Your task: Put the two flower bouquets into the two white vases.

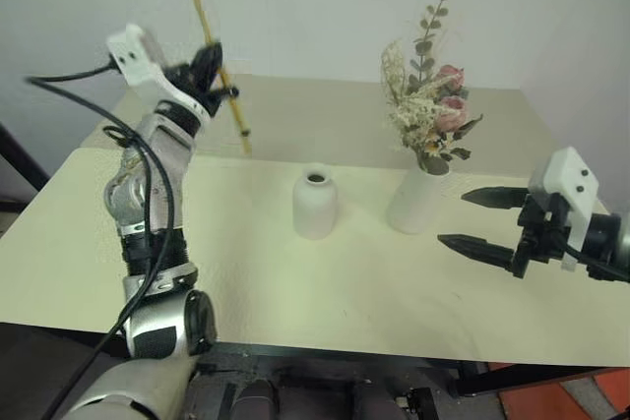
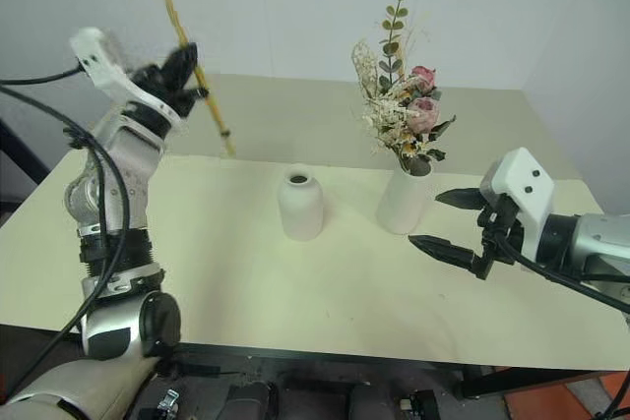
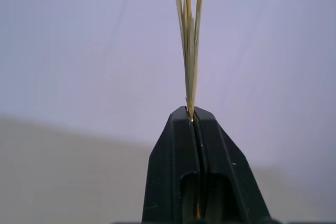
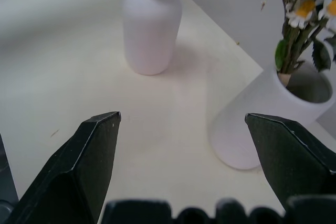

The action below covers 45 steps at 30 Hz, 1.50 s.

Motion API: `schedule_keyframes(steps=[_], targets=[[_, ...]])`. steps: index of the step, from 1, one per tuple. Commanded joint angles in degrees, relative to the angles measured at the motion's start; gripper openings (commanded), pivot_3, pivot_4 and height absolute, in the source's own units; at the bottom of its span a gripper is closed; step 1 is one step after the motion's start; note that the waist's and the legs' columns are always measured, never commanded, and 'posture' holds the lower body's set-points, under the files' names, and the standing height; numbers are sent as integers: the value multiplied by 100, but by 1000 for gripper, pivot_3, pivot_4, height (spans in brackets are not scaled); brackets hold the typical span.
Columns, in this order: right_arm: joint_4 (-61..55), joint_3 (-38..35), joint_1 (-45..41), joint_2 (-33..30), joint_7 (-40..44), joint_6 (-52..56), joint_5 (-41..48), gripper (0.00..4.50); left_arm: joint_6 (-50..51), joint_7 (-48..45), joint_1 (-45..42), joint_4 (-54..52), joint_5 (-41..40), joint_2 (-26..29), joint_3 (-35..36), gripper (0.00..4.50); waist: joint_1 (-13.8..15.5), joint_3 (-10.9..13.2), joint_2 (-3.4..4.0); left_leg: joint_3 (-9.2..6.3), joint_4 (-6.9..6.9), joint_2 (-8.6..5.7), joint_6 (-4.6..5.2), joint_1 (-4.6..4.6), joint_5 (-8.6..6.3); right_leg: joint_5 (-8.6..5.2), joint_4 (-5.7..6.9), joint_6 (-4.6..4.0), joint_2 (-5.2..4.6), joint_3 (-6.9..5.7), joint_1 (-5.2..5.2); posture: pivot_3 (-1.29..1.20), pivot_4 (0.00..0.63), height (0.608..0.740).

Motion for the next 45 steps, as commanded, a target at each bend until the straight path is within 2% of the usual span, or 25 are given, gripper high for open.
schedule_keyframes(steps=[1, 5, 9, 17, 19, 27, 31, 40, 45], targets=[[-222, -526, 149, 34, -63, -74, 8, 4500, -175, -436, -255, 46, -542, -98, 1, 20, -7, 0, 0, -1, 0, 0, 0, 0, 0, -2, 1, 5, 1, 0, 0, 0, 150, 740], [-427, -851, 532, 167, -166, -15, -22, 4500, -271, -994, -323, 319, -761, -258, -240, 20, -35, -1, -2, -4, 4, 0, 0, 7, 1, -10, 3, 24, 2, 0, 9, 0, 150, 740], [-637, -1044, 828, 283, -322, 21, -18, 4500, -247, -1174, -484, 761, -908, -416, -298, 20, -47, -1, -2, -4, 12, -1, 0, 8, 1, -10, 3, 28, 2, 0, 11, 0, 150, 740], [-883, -1246, 1123, 384, -547, 97, 56, 4500, -383, -1808, -400, 958, -474, -293, -903, 20, -65, -1, -2, -4, 10, -2, 0, 6, 0, -11, 3, 29, 3, 4, 8, 0, 150, 740], [-900, -1242, 1157, 387, -575, 94, 50, 4500, -506, -1896, -317, 972, -249, -233, -1081, 20, -70, -1, -2, -4, 10, -2, 0, 7, 0, -11, 3, 29, 4, 4, 8, 0, 150, 740], [-872, -1037, 1117, 357, -662, 39, 29, 4500, -351, -1903, -57, 716, -370, -125, -1081, 20, -66, -1, -2, -4, 10, -1, 0, 7, 0, -11, 3, 28, 4, 5, 6, 0, 150, 740], [-783, -918, 1063, 339, -658, -37, -56, 4500, -431, -2077, 219, 558, -159, -9, -1298, 20, -68, -1, -1, -4, 9, -1, 0, 8, 0, -11, 3, 28, 4, 6, 8, 0, 150, 740], [-703, -812, 933, 383, -673, -91, -119, 4500, -965, -2058, 362, 968, 62, -191, -1315, 20, -50, -1, -2, -4, 10, -1, 0, 6, 0, -11, 2, 28, 3, 5, 8, 0, 150, 740], [-680, -886, 1002, 386, -628, -99, -180, 4500, -1302, -2470, 507, 949, 157, -226, -1461, 20, -56, -1, -1, -4, 10, -1, 0, 6, 0, -11, 2, 28, 3, 5, 8, 0, 150, 740]])
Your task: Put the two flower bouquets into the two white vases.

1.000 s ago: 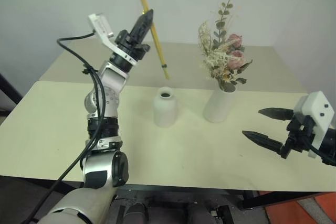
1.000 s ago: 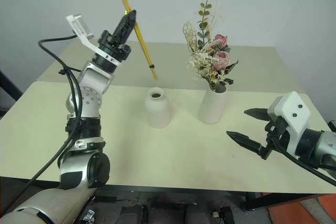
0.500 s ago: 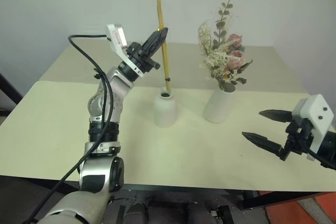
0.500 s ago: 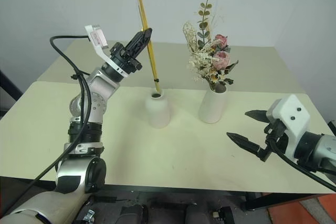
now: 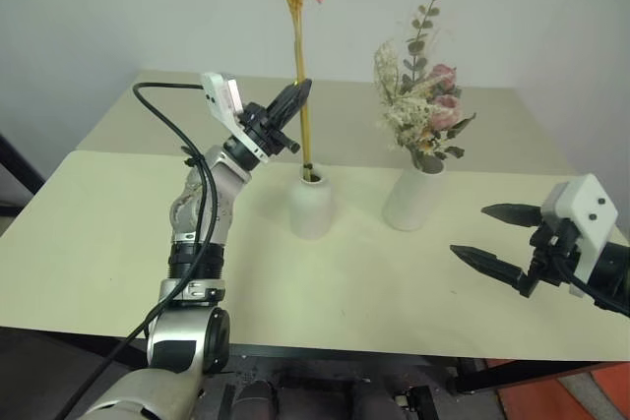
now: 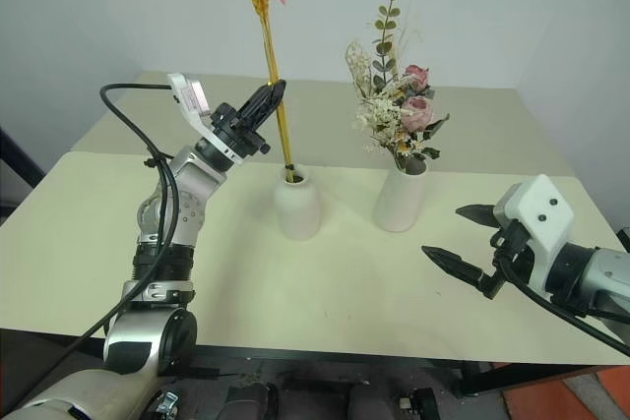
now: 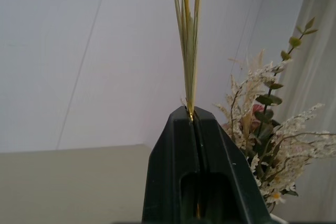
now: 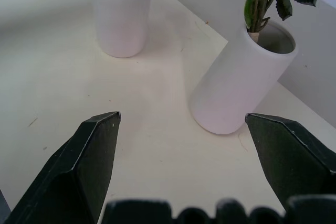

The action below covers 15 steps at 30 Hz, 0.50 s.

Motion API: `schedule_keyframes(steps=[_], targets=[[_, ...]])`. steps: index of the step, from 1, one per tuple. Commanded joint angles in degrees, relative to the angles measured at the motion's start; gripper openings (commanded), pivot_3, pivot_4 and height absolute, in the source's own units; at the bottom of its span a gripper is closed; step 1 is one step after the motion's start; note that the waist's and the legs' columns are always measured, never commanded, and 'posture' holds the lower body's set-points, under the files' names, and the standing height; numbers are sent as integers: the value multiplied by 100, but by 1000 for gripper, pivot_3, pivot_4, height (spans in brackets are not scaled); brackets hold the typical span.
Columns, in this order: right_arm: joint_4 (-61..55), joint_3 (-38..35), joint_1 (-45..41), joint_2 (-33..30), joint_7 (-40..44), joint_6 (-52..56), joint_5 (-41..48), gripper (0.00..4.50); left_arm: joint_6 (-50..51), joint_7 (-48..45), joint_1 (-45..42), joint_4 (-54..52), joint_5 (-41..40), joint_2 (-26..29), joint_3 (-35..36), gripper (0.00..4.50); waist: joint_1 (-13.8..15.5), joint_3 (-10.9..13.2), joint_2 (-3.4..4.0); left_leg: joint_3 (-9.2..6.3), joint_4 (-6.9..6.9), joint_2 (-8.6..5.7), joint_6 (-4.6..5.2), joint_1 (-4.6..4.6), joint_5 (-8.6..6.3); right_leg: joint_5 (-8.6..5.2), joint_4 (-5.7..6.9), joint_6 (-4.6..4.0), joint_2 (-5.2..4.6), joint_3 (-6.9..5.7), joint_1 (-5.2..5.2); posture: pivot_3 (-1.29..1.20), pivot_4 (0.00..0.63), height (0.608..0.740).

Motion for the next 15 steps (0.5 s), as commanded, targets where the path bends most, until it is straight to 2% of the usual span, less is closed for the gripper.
schedule_keyframes(steps=[1, 4, 7, 15], targets=[[2, -193, 6, 14, 8, -151, -73, 4500, -218, -407, 49, -182, -27, -3, -107, 20, -6, 0, 0, 0, 0, 0, 0, 0, 0, 0, 0, 0, 0, 0, 0, 0, 150, 740], [35, -227, 34, 1, 53, -175, -121, 4500, -170, -787, 142, -220, 3, 127, -254, 20, -4, 0, 0, 0, 0, 0, 0, 0, 0, 0, 1, 0, 0, 0, 0, 0, 150, 740], [106, -252, 11, -25, 108, -178, -151, 4500, -80, -911, 180, -219, 4, 224, -297, 661, -6, 0, 0, 0, 0, 0, 0, 1, 0, 0, 1, 0, 0, 0, 0, 0, 150, 740], [268, -544, 13, -37, 546, -189, 64, 4500, 46, -1193, 492, -494, 139, 738, -385, 3287, -11, 0, 1, 0, -1, 2, 0, 2, 0, 0, 1, 0, 1, -1, 0, 0, 150, 740]])
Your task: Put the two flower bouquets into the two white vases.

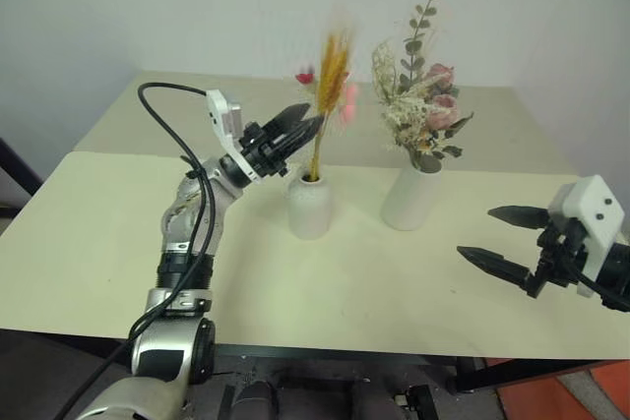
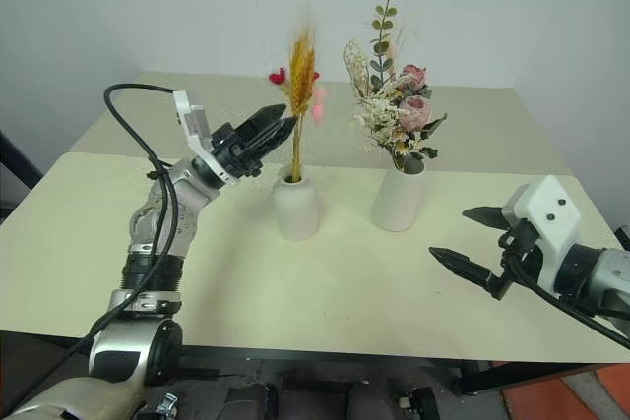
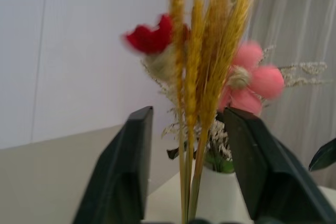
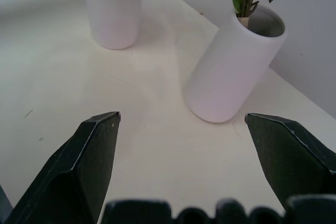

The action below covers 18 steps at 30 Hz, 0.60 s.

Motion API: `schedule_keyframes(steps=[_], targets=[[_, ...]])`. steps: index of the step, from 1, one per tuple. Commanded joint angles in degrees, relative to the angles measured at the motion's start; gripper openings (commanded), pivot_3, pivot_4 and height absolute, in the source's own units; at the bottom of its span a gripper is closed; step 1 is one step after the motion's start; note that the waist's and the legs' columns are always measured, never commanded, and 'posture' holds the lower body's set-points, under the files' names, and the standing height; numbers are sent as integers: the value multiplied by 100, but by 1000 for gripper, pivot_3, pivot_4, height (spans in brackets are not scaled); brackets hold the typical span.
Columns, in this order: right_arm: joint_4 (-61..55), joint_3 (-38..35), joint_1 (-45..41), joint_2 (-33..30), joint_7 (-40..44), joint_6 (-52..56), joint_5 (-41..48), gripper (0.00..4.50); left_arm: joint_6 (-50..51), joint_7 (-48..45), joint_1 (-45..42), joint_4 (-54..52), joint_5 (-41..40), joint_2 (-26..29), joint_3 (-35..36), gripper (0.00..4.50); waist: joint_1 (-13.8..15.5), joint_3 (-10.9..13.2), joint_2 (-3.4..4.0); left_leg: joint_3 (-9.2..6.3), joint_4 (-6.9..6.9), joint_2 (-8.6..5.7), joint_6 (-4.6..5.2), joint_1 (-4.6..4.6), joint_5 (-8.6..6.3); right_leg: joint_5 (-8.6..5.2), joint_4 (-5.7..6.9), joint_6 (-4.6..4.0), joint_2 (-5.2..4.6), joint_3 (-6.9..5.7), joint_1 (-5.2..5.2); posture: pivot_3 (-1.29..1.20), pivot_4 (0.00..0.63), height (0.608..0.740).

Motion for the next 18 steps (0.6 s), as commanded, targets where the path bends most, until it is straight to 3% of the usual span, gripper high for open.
schedule_keyframes(steps=[1, 4, 12, 18], targets=[[26, -387, -36, -39, 212, -154, 175, 4500, 169, -132, 125, -475, -90, 246, 30, 3585, 0, 0, 0, 0, 0, 0, 0, 0, 0, 0, 0, 0, 0, 0, 1, 0, 150, 740], [68, -587, -75, -30, 340, -160, 303, 4500, 448, -278, 438, -966, -392, 614, 266, 4468, -11, 0, 1, 0, 0, 1, 0, -1, 0, 0, 0, 0, 0, 0, -2, 0, 150, 740], [330, -1269, 47, -17, 1069, -450, 575, 4500, 944, -761, 1531, -2147, -871, 2128, 990, 4468, -26, -2, 3, 3, -2, 11, 0, 7, 0, -4, 6, -7, 5, -2, -1, 0, 150, 740], [965, -1704, 137, -369, 1693, -597, 459, 4500, 1092, -1184, 2436, -2617, -965, 3320, 1679, 4468, -14, -2, 3, 9, -3, 15, -1, 8, -1, -25, 5, -44, 2, -3, -3, 0, 150, 740]])
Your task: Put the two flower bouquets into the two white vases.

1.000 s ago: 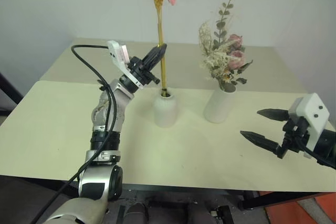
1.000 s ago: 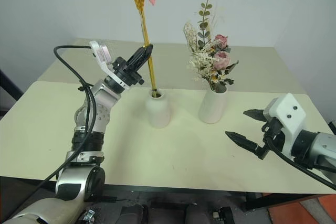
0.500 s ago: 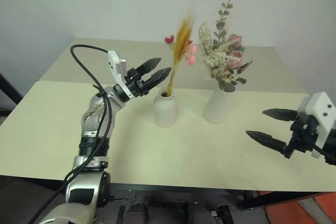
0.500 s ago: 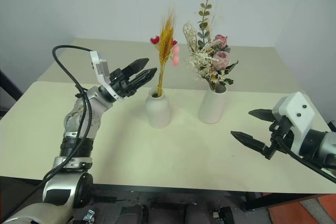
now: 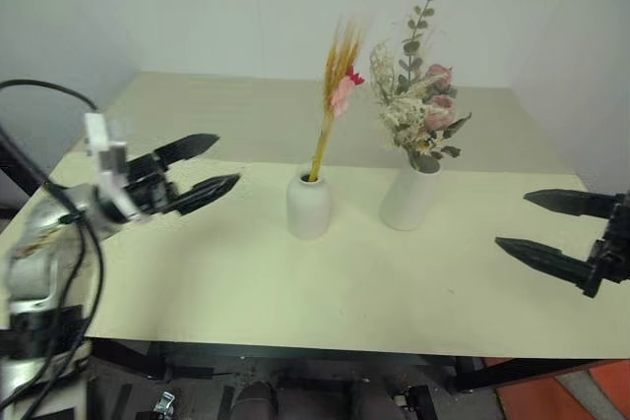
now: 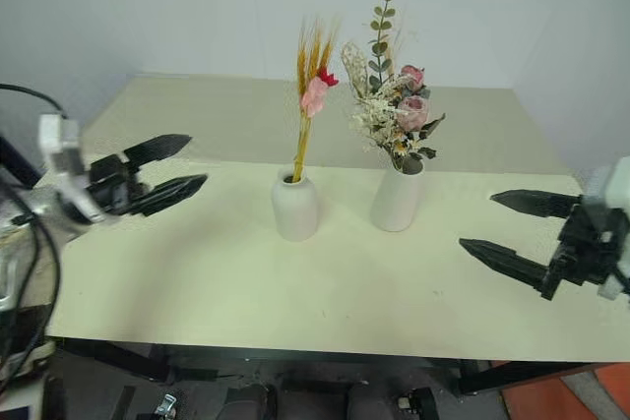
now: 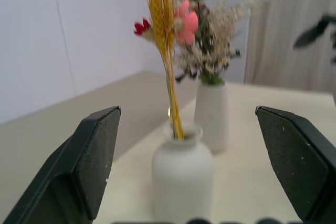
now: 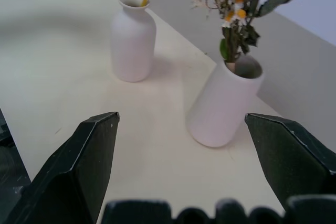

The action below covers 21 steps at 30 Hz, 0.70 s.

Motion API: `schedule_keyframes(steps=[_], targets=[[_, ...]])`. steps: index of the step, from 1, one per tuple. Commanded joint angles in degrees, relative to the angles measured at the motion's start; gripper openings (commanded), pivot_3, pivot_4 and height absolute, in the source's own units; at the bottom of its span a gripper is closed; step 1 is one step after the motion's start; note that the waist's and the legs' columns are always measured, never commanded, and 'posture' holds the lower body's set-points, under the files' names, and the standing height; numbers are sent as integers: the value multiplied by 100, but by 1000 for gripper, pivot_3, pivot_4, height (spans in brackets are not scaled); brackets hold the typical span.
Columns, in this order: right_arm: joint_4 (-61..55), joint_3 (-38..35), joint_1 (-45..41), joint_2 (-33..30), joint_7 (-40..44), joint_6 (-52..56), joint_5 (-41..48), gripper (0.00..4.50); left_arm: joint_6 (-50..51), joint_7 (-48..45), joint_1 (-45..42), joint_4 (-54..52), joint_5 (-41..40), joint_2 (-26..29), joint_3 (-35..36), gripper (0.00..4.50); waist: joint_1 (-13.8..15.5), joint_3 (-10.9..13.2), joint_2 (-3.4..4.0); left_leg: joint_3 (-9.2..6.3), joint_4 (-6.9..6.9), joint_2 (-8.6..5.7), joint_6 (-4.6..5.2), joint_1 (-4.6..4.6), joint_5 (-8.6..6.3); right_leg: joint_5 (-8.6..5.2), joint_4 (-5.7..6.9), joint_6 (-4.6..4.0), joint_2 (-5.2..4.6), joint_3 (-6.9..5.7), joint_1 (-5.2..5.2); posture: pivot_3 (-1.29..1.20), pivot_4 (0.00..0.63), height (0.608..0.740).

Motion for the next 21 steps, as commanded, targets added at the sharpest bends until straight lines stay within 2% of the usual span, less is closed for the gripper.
schedule_keyframes(steps=[1, 7, 21], targets=[[303, -390, 22, -277, 358, -288, -144, 4500, 1, -199, 315, -330, -102, 462, 510, 4468, 15, 0, 0, 0, -1, 1, 0, 1, 0, -2, 0, -4, 0, -1, -1, 0, 150, 740], [823, -381, 18, -529, 652, -510, -419, 4500, -117, -182, 701, -363, 6, 772, 880, 4468, 26, -1, 0, 7, -3, 7, -1, 3, -1, -6, -2, -11, -2, -3, -2, 0, 150, 740], [987, -545, -43, -651, 774, -467, -715, 4500, -440, -314, 561, -53, 185, 866, 767, 4468, 16, -1, 0, 14, -9, 9, -1, 3, -1, -7, -2, -12, -1, -2, -8, 0, 150, 740]])
